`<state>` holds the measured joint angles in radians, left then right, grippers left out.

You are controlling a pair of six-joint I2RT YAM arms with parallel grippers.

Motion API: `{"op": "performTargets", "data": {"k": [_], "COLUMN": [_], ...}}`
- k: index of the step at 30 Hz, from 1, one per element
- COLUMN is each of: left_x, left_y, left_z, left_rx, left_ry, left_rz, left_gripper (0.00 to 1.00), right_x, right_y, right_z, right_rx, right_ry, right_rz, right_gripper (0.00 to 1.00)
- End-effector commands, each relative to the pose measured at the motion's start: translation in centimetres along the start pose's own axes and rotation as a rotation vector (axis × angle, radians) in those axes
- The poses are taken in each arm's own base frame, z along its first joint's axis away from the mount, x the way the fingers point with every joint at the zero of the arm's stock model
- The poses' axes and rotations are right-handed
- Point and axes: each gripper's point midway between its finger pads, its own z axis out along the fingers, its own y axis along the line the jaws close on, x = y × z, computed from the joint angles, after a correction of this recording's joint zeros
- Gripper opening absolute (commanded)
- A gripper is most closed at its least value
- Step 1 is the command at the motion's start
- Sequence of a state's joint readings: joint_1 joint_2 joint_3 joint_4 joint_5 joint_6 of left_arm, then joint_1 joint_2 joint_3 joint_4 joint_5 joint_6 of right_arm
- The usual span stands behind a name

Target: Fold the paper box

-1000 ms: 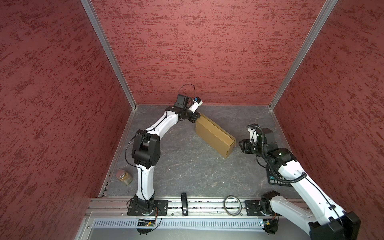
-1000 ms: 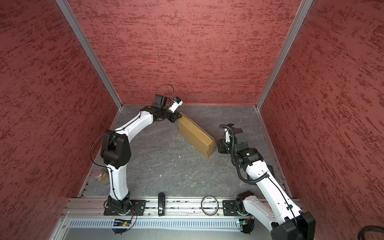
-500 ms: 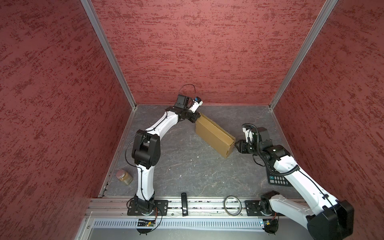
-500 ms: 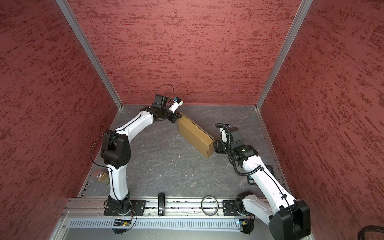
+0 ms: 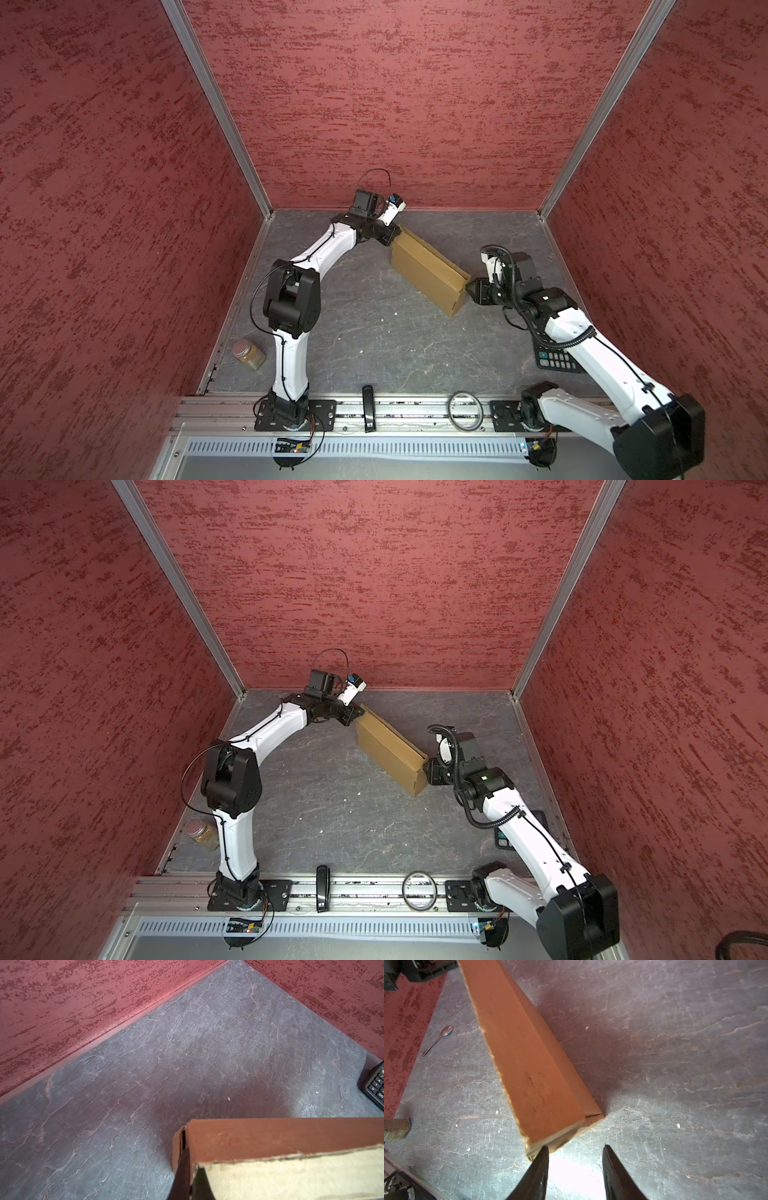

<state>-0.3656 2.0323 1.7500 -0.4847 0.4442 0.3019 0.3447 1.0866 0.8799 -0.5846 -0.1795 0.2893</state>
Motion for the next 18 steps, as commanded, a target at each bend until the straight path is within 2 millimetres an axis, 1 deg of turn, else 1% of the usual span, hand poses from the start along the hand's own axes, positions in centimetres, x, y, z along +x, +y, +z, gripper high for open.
{"op": "performTargets", "data": {"k": [1,18], "left_x": [2.06,1.89], "left_y": [-1.59,-1.71], "left_z": [0.27,0.27], "left_rx": [0.044,0.057], "left_ry": [0.071,0.086], "left_rz": [-0.011,-0.007], "left_gripper": [0.0,0.0], "right_x": [-2.22,-2.88], "right_y": [1.5,1.83], "right_z": [-1.0,-1.12], "right_rx": [-0.042,-0.048], "right_ry": [-0.069,-0.081], "right_rz": [-0.027,-0.046], "right_gripper": [0.44,0.45]}}
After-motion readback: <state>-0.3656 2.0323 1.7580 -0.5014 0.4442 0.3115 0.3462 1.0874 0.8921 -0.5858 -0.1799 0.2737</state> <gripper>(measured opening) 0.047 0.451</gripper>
